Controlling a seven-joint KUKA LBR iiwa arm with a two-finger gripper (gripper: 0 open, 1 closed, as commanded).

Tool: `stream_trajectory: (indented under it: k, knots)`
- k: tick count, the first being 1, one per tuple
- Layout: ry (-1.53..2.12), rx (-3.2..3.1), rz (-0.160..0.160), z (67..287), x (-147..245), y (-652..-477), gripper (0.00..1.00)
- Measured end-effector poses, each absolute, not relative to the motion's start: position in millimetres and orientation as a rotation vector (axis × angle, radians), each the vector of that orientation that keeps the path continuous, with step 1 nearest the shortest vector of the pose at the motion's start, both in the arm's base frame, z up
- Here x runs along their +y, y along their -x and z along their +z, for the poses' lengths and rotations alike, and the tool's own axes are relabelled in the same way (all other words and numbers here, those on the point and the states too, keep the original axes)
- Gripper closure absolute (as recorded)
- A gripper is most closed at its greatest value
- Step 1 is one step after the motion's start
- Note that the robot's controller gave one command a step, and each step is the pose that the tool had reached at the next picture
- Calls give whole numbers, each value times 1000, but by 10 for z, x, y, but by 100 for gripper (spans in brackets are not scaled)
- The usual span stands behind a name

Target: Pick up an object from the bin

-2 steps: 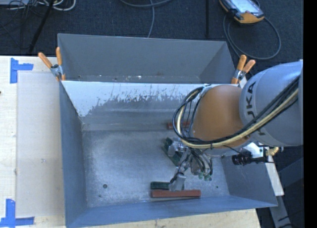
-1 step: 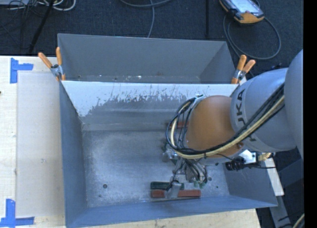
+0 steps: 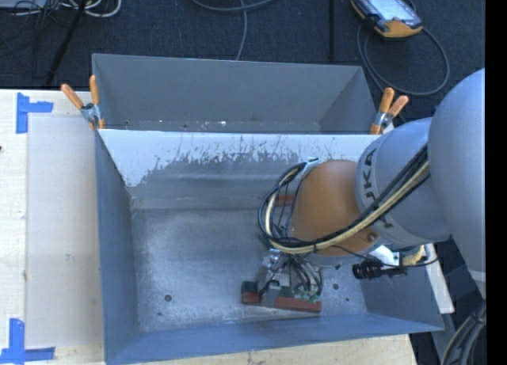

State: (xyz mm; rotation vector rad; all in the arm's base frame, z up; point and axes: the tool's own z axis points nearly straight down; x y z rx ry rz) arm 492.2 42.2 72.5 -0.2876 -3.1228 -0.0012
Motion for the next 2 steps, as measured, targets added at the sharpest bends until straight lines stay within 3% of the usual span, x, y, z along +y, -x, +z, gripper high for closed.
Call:
stream_trajectory:
  k: [1, 2]
  knots:
    - [291, -3128, -1, 710, 416, -4928, 0]
    - [292, -3127, -1, 709, 416, -4926, 100]
